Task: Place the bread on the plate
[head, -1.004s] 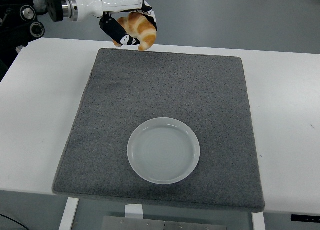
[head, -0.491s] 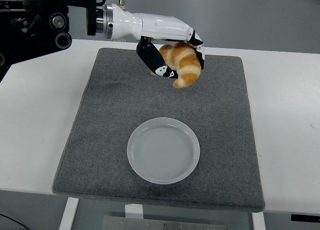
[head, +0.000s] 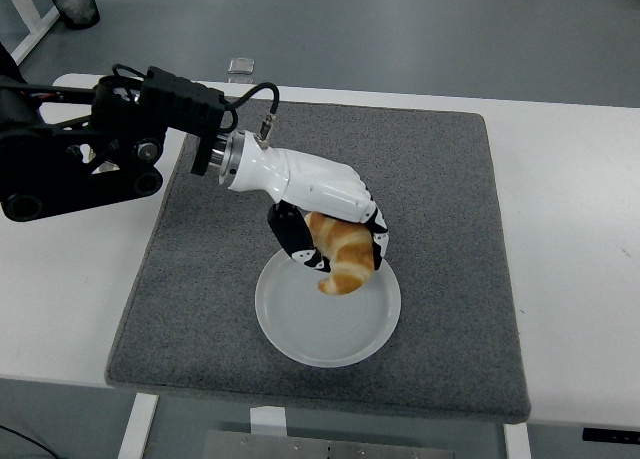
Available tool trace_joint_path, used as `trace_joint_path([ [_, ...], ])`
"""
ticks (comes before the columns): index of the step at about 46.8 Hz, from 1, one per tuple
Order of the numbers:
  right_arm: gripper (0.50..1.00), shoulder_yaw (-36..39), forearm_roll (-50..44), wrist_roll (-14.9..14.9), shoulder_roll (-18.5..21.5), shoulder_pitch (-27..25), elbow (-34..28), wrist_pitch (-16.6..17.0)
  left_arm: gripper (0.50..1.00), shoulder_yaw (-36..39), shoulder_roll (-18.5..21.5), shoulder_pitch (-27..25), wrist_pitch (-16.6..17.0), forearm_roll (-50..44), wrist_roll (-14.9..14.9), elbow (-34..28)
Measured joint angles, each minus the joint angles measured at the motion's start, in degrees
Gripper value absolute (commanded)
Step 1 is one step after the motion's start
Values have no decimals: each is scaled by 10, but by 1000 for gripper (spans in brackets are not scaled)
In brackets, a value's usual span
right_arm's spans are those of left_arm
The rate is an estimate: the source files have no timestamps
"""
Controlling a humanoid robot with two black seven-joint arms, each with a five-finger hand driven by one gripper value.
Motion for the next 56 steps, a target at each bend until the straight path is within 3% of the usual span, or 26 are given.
trace_joint_path([
  [28,952,0,0,0,0,0,0,0,500,3,-32,85,6,79,1,51],
  [56,952,0,0,0,0,0,0,0,500,2,-33,104,12,85,2,65],
])
